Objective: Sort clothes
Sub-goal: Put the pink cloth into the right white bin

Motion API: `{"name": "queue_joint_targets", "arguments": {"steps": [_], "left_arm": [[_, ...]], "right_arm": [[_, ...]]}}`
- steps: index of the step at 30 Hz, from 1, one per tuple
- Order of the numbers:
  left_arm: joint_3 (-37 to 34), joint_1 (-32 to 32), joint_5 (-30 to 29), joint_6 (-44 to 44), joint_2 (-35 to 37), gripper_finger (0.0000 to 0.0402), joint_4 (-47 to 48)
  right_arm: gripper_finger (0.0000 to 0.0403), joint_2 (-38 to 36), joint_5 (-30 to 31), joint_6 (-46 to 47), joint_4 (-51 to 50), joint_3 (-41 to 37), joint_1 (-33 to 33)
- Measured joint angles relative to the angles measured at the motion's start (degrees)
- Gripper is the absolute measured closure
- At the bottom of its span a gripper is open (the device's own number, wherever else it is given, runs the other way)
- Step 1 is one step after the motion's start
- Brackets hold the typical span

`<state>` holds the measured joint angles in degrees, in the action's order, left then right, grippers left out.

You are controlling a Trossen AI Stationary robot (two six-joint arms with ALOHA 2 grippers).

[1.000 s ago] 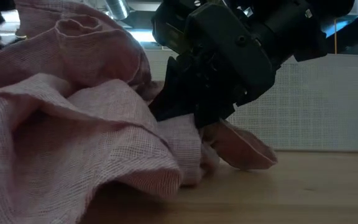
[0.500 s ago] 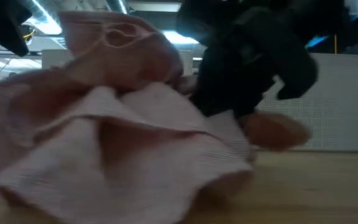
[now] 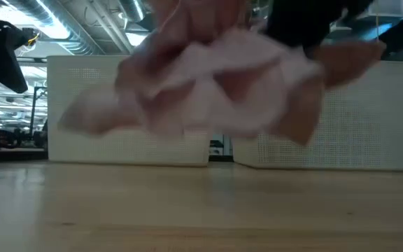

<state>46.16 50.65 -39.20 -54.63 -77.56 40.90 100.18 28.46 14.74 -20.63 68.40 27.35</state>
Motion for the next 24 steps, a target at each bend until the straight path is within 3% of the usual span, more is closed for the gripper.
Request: {"name": "queue_joint_targets", "arguments": {"steps": [10,24], "left_arm": [[-0.57,0.00,0.00,-0.87,0.00,0.0181,-0.39],[-0.57,0.00,0.00,-0.42,0.00,0.0181,-1.33]], "right_arm": [[0.0321,-17.49,9.56,-0.02,-13.06,0.13,0.00],[0.0321,-40.66,34.34,0.05,-27.88,0.31,-2.25]]}}
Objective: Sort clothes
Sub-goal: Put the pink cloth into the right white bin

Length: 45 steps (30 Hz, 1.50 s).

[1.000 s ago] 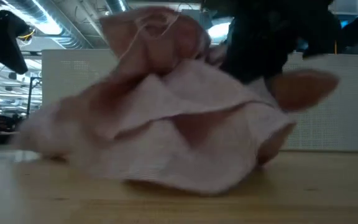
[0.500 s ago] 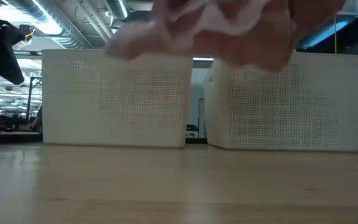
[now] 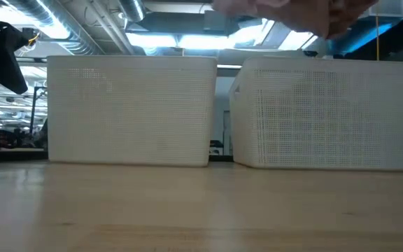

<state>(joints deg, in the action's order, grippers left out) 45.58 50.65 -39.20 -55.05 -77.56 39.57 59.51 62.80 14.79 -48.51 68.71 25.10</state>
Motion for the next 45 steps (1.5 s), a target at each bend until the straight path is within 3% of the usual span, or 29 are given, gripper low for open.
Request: {"name": "queue_joint_targets", "arguments": {"steps": [5,13,19,28,39,45], "left_arm": [[0.00,-0.02,-0.27,0.14,0.00,0.0181,0.01],[0.00,-0.07,-0.46,1.25,0.00,0.0181,0.02],[0.00,-0.07,-1.15,1.98,0.00,0.0181,0.03],[0.00,-0.07,-1.52,2.69,0.00,0.0181,0.03],[0.00,-0.07,-2.16,2.51,0.00,0.0181,-0.01],[0.00,-0.07,-2.16,2.32,0.00,0.0181,-0.04]], "right_arm": [[0.0321,-3.24,0.17,-0.02,-6.11,0.02,-6.74],[0.0322,-2.63,-2.45,-1.75,-15.62,-1.71,-19.14],[0.0321,-2.61,-7.46,-9.40,-13.83,-7.95,-25.54],[0.0323,-2.66,-21.19,-15.83,-5.05,-17.26,-33.47],[0.0316,-2.85,-32.67,-11.89,2.39,-20.13,-41.80],[0.0265,-2.87,-32.61,-8.95,2.32,-20.17,-42.11]]}}
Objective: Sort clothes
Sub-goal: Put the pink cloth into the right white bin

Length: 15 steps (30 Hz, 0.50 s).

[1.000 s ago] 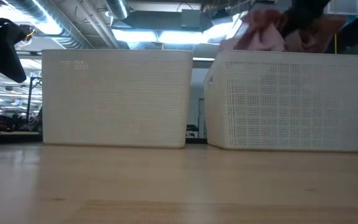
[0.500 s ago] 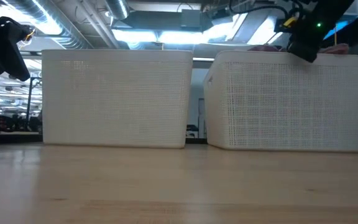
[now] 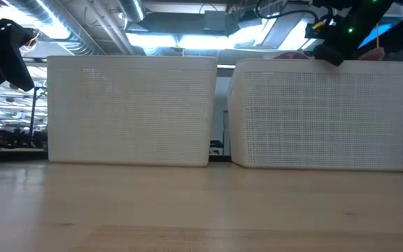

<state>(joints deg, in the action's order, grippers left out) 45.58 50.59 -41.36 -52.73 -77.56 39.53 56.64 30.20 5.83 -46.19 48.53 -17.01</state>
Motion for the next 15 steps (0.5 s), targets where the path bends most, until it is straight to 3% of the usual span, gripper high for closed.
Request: {"name": "queue_joint_targets", "arguments": {"steps": [5,8,15], "left_arm": [[0.00,0.00,0.00,-0.01,-0.01,0.0181,-0.09],[0.00,0.00,0.02,-0.02,-0.02,0.0181,-0.15],[0.00,0.00,0.02,0.00,-0.02,0.0181,-0.24]], "right_arm": [[0.0199,0.22,-0.57,0.60,-3.03,2.83,0.06],[0.0168,0.59,-3.85,2.26,-6.36,7.67,0.03],[0.0138,0.26,-8.28,10.09,-15.63,20.30,0.10]]}}
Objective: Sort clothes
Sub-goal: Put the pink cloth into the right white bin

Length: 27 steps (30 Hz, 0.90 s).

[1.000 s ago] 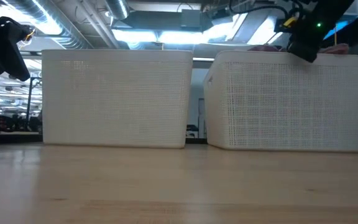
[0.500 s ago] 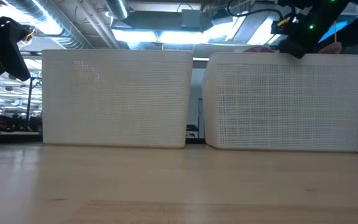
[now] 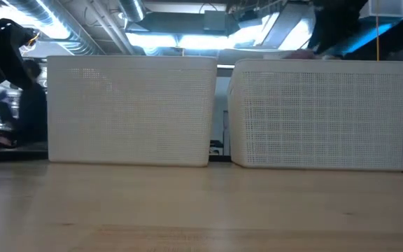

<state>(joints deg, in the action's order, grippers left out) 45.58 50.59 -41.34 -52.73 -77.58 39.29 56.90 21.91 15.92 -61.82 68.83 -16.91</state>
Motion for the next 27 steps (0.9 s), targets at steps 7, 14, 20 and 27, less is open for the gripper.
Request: {"name": "queue_joint_targets", "arguments": {"steps": [7,14,20,27], "left_arm": [[0.00,0.00,0.00,0.88,0.00,0.0181,-1.52],[0.02,0.00,-0.42,0.70,0.00,0.0181,-1.49],[0.02,0.00,-0.44,0.81,0.00,0.0181,-1.44],[0.02,0.00,-0.73,0.70,0.00,0.0181,-1.46]], "right_arm": [[0.0145,0.35,3.49,3.07,7.85,1.69,0.00],[0.0164,4.30,11.34,1.34,15.51,-7.75,-3.36],[0.0185,9.74,8.34,1.69,18.65,-17.65,-10.02],[0.0191,14.36,1.01,1.67,26.57,-24.35,-14.54]]}}
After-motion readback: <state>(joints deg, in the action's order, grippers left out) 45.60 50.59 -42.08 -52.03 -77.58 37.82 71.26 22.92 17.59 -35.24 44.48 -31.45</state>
